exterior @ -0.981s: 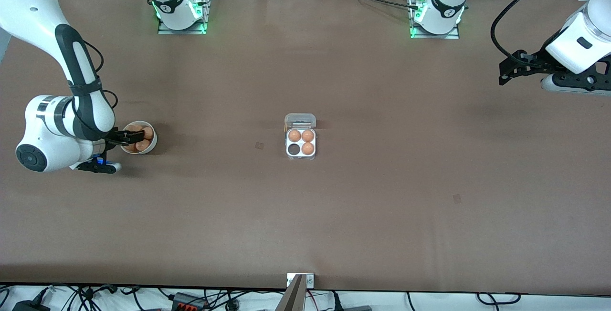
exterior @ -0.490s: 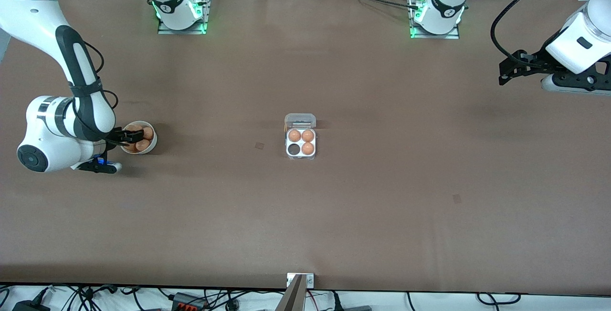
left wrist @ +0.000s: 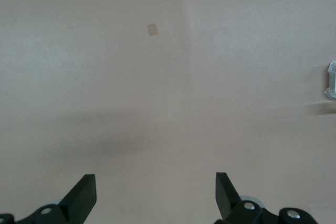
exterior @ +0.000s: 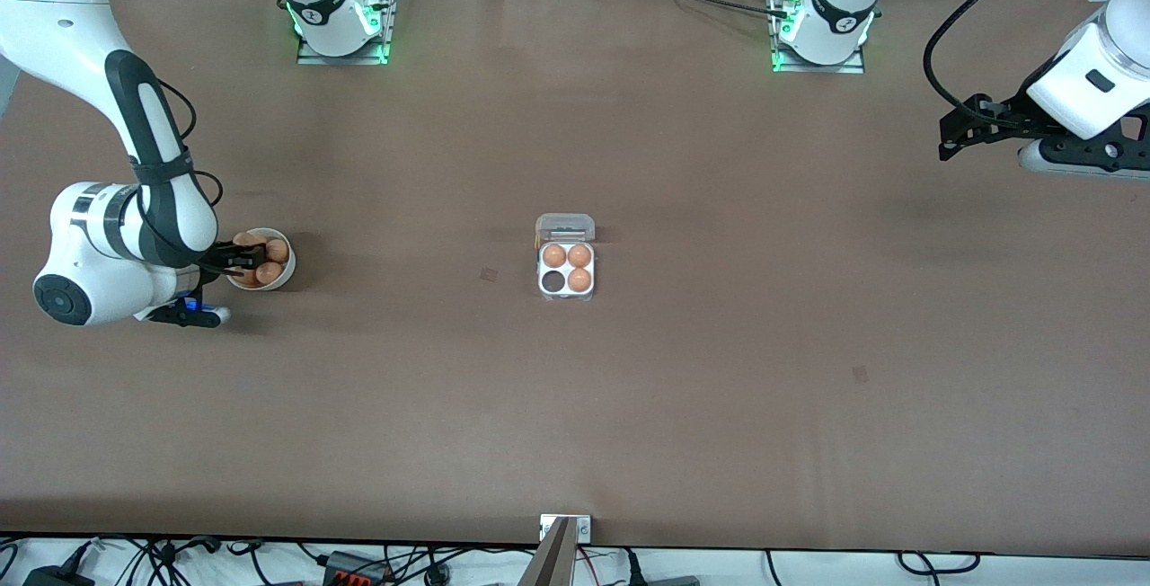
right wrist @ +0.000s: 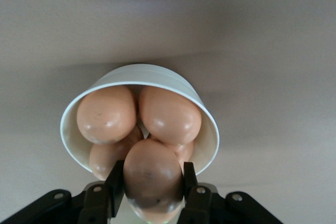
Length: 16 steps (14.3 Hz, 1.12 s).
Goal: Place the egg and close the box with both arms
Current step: 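Lower the right gripper and grasp one brown egg, then lift the egg and carry it toward the clear carton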
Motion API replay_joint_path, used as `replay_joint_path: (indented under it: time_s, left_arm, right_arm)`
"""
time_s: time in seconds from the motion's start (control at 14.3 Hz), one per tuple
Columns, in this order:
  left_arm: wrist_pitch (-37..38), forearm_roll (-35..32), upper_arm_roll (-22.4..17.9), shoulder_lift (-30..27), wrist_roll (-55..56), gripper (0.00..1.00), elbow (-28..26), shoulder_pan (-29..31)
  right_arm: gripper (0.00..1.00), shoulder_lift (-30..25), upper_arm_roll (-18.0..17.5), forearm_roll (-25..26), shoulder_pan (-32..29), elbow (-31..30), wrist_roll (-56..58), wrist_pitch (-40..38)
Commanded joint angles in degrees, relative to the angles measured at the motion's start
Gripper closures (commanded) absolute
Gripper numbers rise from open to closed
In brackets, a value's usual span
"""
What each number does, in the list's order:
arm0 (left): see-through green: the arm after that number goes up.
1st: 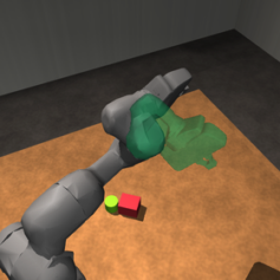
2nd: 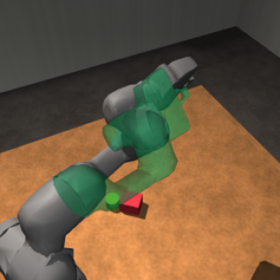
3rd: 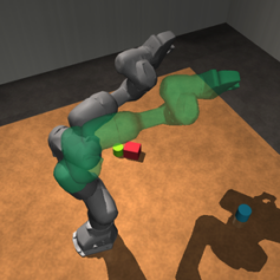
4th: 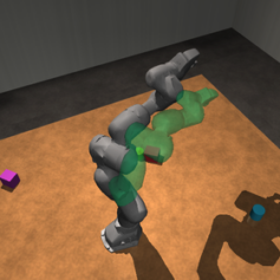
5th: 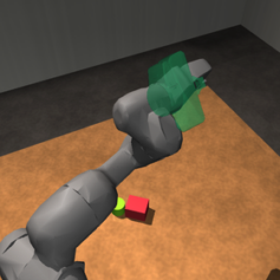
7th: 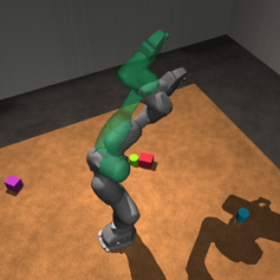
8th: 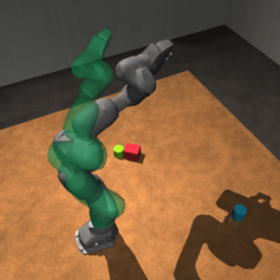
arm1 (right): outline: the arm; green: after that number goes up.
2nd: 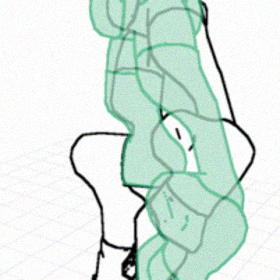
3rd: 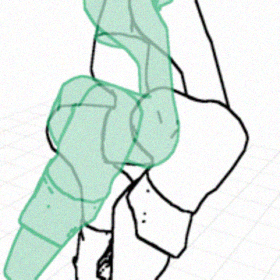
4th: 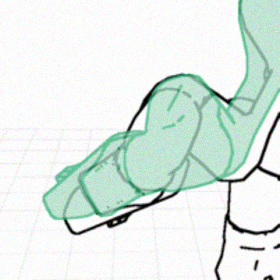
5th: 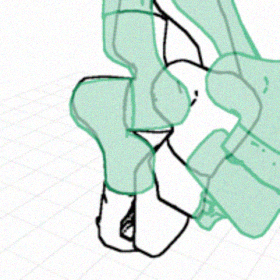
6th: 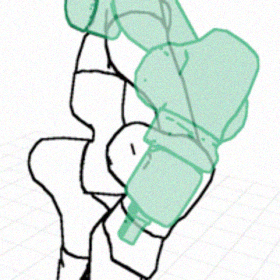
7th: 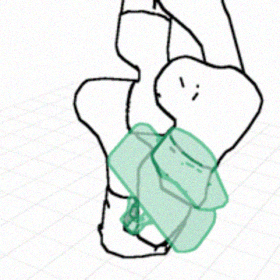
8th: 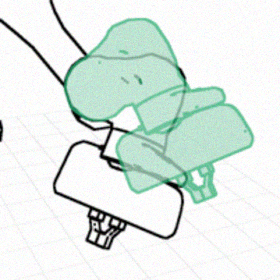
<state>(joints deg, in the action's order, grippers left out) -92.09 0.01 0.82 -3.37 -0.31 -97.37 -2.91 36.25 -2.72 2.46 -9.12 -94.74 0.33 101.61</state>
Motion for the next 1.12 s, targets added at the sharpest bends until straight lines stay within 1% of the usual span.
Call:
replay_joint_path:
  time_s: [0.0, 0.07, 0.14, 0.21, 0.35, 0.42, 0.56, 0.7, 0.77, 0.91, 0.98, 1.05]
  left_arm:
    - [1.1, -1.1, 0.0, 0.5, -0.3, 0.00, 1.4, -0.3]
    - [1.2, -1.1, 0.0, 0.5, -0.2, 0.00, 1.4, -0.3]
    - [1.1, -1.1, 0.0, 0.5, -0.2, 0.00, 1.4, -0.2]
    - [1.1, -1.1, 0.0, 0.5, -0.2, 0.00, 1.4, -0.2]
    - [1.1, -1.0, 0.0, 0.5, -0.2, 0.00, 1.4, -0.2]
    - [1.1, -1.1, 0.0, 0.5, -0.2, 0.00, 1.4, -0.2]
    - [1.2, -1.0, 0.0, 0.5, -0.2, 0.00, 1.4, -0.2]
    - [1.2, -1.0, 0.0, 0.5, -0.1, 0.00, 1.4, -0.2]
    - [1.2, -1.0, 0.0, 0.5, -0.2, 0.00, 1.4, -0.2]
    - [1.2, -1.0, 0.0, 0.5, -0.2, 0.00, 1.4, -0.2]
    - [1.2, -1.0, 0.0, 0.5, -0.1, 0.00, 1.4, -0.2]
    - [1.2, -1.0, 0.0, 0.5, -0.1, 0.00, 1.4, -0.2]
  right_arm:
    - [0.71, 0.8, -0.3, -0.9, -0.5, 2.4, 1.8, -0.4]
    - [0.71, 0.8, -0.4, -0.9, -0.4, 2.5, 1.8, -0.5]
    - [0.74, 0.3, -0.5, -0.9, -0.2, 2.5, 1.8, -1.1]
    - [0.76, 0.1, -0.6, -1.0, 0.1, 4.0, 1.7, -3.1]
    - [0.80, 0.1, -1.1, -0.9, 2.5, 12.3, 1.3, -12.5]
    - [0.81, 0.1, -1.1, -0.8, 4.4, 16.1, 0.9, -16.1]
    - [0.82, 0.1, -1.1, -0.8, 7.7, 19.6, 0.7, -18.7]
    - [0.82, 0.1, -1.1, -1.0, 11.4, 21.2, -0.9, -18.3]
    - [0.82, 0.3, -1.1, -2.1, 13.3, 21.2, -2.2, -17.9]
    - [0.82, 0.7, -1.1, -6.7, 17.2, 21.2, -6.3, -14.1]
    - [0.82, 0.7, -1.1, -8.2, 19.1, 21.2, -9.1, -11.9]
    - [0.82, 0.8, -1.1, -8.4, 21.4, 21.2, -11.5, -9.5]
